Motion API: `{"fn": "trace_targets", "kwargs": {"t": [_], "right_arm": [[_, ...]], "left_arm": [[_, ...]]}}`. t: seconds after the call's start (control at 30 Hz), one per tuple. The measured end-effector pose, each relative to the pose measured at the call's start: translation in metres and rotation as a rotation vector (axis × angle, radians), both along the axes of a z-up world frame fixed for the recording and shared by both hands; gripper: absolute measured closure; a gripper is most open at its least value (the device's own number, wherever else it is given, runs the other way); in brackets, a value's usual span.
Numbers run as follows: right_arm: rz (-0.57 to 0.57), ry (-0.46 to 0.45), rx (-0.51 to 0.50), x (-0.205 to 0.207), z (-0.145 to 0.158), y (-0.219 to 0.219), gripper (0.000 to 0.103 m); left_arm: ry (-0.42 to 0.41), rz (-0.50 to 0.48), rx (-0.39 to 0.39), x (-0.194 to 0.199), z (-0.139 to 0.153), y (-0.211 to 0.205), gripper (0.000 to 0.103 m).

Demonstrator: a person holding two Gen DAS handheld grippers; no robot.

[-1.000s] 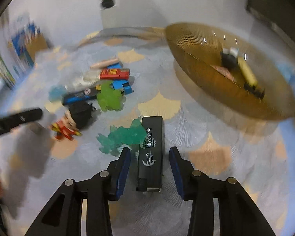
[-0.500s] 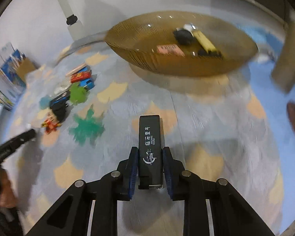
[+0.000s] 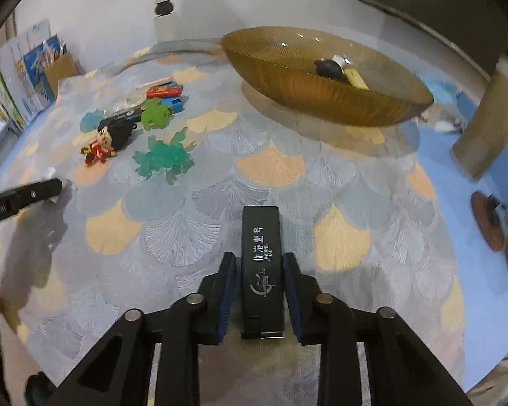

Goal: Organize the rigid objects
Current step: 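Carry the charger and USB stick into the amber bowl and release both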

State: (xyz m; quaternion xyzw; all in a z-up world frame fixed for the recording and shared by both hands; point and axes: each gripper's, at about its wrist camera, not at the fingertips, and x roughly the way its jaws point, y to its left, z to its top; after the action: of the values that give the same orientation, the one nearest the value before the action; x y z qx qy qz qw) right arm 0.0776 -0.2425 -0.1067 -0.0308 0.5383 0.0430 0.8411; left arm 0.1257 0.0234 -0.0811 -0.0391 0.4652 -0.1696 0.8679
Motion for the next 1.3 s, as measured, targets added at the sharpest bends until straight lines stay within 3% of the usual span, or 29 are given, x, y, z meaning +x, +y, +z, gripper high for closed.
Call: {"fn": "trace_targets", "kwargs": {"t": [0.07, 0.2, 0.3, 0.4, 0.53, 0.63, 0.7, 0.9, 1.03, 1.1, 1.13, 1.17, 1.2, 1.3], "right_arm": [[0.05, -0.007, 0.0, -0.004, 0.002, 0.014, 0.079], [0.092, 0.002, 0.158, -0.004, 0.017, 0.021, 0.079], [0.075, -0.083, 0.176, 0.004, 0.051, 0.01, 0.079], [0.025, -0.206, 0.17, 0.017, 0.097, -0.014, 0.079], [-0.094, -0.309, 0.25, 0.04, 0.149, -0.059, 0.079], [-0.179, -0.392, 0.199, 0.057, 0.171, -0.083, 0.079], [-0.23, -0.386, 0.188, 0.073, 0.169, -0.099, 0.079], [-0.294, -0.176, 0.253, 0.119, 0.113, -0.125, 0.079], [-0.309, -0.079, 0.237, 0.129, 0.085, -0.126, 0.079], [-0.334, -0.058, 0.228, 0.133, 0.079, -0.129, 0.078], [-0.336, -0.065, 0.23, 0.136, 0.078, -0.132, 0.073], [-0.342, -0.066, 0.232, 0.136, 0.078, -0.135, 0.07], [-0.358, -0.061, 0.229, 0.134, 0.079, -0.138, 0.065], [-0.372, -0.103, 0.243, 0.116, 0.091, -0.143, 0.065]], "left_arm": [[-0.024, -0.016, 0.004, -0.001, 0.01, -0.007, 0.077], [-0.099, -0.064, 0.019, 0.0, 0.041, -0.027, 0.077], [-0.17, -0.115, 0.02, 0.007, 0.075, -0.047, 0.077], [-0.232, -0.158, -0.008, 0.02, 0.109, -0.073, 0.077], [-0.318, -0.224, 0.003, 0.039, 0.146, -0.116, 0.077], [-0.342, -0.253, -0.016, 0.059, 0.158, -0.146, 0.077], [-0.312, -0.276, -0.031, 0.077, 0.154, -0.167, 0.077], [-0.17, -0.327, -0.03, 0.108, 0.105, -0.213, 0.077], [-0.129, -0.318, -0.01, 0.117, 0.089, -0.224, 0.077], [-0.139, -0.285, -0.001, 0.117, 0.09, -0.221, 0.066], [-0.145, -0.278, -0.001, 0.117, 0.093, -0.22, 0.048], [-0.164, -0.272, -0.008, 0.113, 0.098, -0.212, 0.04], [-0.192, -0.265, -0.01, 0.108, 0.104, -0.206, 0.04], [-0.255, -0.214, -0.004, 0.092, 0.118, -0.173, 0.04]]}}
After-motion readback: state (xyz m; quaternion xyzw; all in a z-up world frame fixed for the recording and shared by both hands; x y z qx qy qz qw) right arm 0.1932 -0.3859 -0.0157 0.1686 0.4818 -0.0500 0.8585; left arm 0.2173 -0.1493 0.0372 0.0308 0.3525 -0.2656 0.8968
